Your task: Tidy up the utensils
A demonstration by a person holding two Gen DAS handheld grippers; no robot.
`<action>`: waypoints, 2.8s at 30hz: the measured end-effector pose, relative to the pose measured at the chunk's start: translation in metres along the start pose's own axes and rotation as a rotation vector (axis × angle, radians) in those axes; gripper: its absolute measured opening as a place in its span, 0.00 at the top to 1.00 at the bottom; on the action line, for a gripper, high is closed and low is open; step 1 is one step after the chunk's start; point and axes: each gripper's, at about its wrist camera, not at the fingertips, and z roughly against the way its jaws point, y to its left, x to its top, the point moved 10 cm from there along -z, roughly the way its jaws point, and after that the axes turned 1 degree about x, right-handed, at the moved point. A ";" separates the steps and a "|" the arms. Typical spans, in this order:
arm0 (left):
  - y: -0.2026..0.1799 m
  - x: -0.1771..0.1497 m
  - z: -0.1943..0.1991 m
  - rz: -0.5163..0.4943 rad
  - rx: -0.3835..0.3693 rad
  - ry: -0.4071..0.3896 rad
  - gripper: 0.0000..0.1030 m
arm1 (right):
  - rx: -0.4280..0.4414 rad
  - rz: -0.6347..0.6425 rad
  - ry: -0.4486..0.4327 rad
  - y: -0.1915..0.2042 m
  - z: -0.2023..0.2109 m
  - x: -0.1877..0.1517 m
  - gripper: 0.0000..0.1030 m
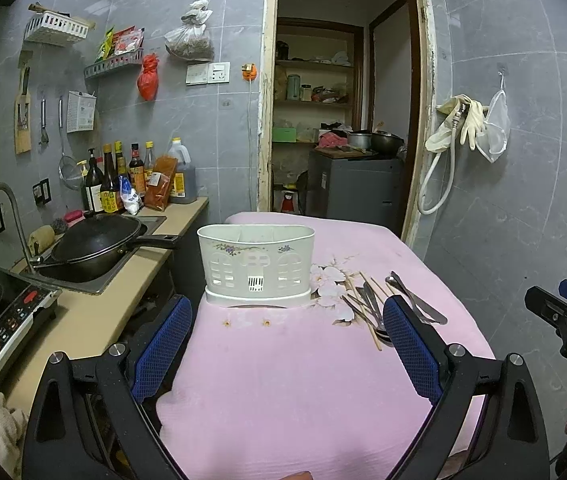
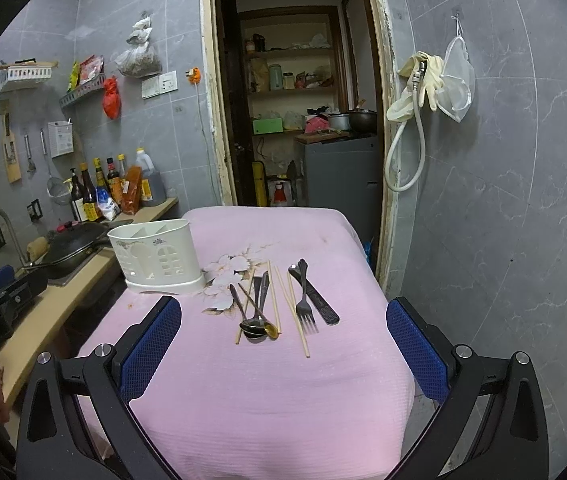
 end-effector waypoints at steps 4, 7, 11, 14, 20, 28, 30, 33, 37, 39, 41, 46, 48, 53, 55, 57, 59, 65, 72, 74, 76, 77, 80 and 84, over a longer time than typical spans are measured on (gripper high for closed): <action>0.001 0.000 0.000 0.000 0.000 0.002 0.09 | 0.001 0.000 0.001 -0.001 0.000 0.001 0.00; 0.001 -0.001 -0.001 0.001 -0.001 0.003 0.09 | 0.001 -0.001 0.002 -0.001 -0.001 0.000 0.00; 0.002 -0.001 -0.002 0.000 -0.001 0.004 0.09 | 0.001 -0.001 0.003 -0.001 -0.001 0.001 0.00; 0.002 -0.001 -0.002 -0.001 -0.001 0.005 0.09 | 0.001 0.000 0.005 -0.001 -0.001 0.000 0.00; 0.003 -0.001 -0.003 0.000 -0.001 0.002 0.09 | 0.001 -0.001 0.004 -0.002 -0.003 -0.001 0.00; 0.002 -0.001 -0.003 0.001 0.000 0.003 0.09 | 0.000 -0.002 0.007 -0.002 -0.003 0.000 0.00; 0.003 -0.001 -0.003 0.000 0.001 0.003 0.09 | 0.002 -0.003 0.008 -0.003 -0.003 -0.001 0.00; 0.002 -0.001 -0.003 0.000 0.001 0.002 0.09 | 0.000 -0.003 0.009 -0.003 -0.005 -0.002 0.00; 0.003 -0.001 -0.004 -0.001 0.003 0.003 0.09 | 0.001 -0.004 0.009 -0.004 -0.004 -0.001 0.00; 0.002 -0.001 -0.003 0.000 0.002 0.003 0.09 | 0.001 -0.003 0.010 -0.004 -0.005 -0.001 0.00; 0.002 -0.001 -0.003 0.000 0.001 0.003 0.09 | 0.000 -0.003 0.010 -0.004 -0.005 -0.001 0.00; 0.002 -0.002 -0.004 0.000 0.000 0.004 0.09 | 0.001 -0.004 0.012 -0.005 -0.006 -0.001 0.00; 0.002 -0.002 -0.004 -0.001 0.001 0.004 0.09 | 0.000 -0.003 0.012 -0.006 -0.006 -0.002 0.00; 0.002 -0.004 -0.005 -0.003 -0.002 0.006 0.09 | 0.000 -0.004 0.012 -0.005 -0.006 -0.001 0.00; 0.002 -0.005 -0.007 -0.004 -0.004 0.007 0.09 | 0.001 -0.004 0.012 -0.005 -0.006 -0.001 0.00; 0.003 -0.006 -0.007 -0.003 -0.006 0.008 0.09 | -0.001 -0.004 0.013 -0.006 -0.007 -0.001 0.00; 0.003 -0.007 -0.008 -0.004 -0.007 0.010 0.09 | -0.003 -0.006 0.015 -0.007 -0.008 -0.003 0.00; 0.004 -0.008 -0.011 -0.006 -0.012 0.016 0.09 | -0.015 -0.017 0.018 -0.013 -0.013 -0.009 0.00; 0.011 -0.003 -0.023 -0.016 -0.031 0.016 0.09 | -0.026 -0.054 0.001 -0.012 -0.014 -0.007 0.00; 0.010 0.000 -0.027 -0.020 -0.052 0.010 0.09 | -0.033 -0.052 -0.007 -0.011 -0.016 -0.003 0.00; 0.008 0.003 -0.033 -0.027 -0.065 0.006 0.09 | -0.036 -0.042 -0.007 -0.011 -0.018 0.000 0.00; 0.006 0.005 -0.037 -0.030 -0.070 0.006 0.09 | -0.041 -0.034 -0.001 -0.012 -0.019 0.002 0.00; -0.002 0.010 -0.048 -0.046 -0.091 0.003 0.09 | -0.048 -0.008 0.014 -0.013 -0.024 0.007 0.00; -0.015 0.016 -0.068 -0.057 -0.104 0.009 0.09 | -0.058 0.023 0.036 -0.019 -0.036 0.012 0.00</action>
